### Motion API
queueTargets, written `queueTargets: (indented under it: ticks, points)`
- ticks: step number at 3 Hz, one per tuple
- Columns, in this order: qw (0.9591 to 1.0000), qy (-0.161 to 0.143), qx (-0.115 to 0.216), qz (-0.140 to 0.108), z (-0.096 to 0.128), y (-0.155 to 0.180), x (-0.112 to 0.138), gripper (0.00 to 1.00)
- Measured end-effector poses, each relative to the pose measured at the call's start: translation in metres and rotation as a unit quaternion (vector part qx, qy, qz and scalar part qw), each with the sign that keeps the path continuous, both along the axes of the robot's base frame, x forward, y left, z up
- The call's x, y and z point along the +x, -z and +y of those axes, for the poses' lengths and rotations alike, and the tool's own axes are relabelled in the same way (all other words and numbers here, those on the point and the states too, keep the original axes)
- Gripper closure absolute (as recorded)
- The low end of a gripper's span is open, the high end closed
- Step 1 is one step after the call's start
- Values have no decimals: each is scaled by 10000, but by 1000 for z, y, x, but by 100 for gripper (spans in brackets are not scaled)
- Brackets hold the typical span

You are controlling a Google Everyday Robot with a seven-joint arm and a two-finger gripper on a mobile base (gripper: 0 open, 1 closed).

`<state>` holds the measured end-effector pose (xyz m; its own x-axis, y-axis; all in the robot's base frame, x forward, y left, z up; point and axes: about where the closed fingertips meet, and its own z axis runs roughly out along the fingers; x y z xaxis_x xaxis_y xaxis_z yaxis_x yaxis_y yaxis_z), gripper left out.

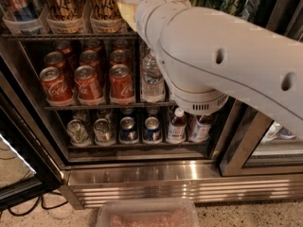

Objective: Pick orange can from top shelf of fridge

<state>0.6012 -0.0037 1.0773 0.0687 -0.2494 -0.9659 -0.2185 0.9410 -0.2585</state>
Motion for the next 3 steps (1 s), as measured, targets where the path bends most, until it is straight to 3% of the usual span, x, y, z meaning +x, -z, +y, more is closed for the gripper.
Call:
queueTargets:
  ticks: [2, 3]
  points:
    - [9998, 202, -61, 63, -10, 6, 12, 33]
    - [9997, 215, -75, 50, -10, 5, 15, 40]
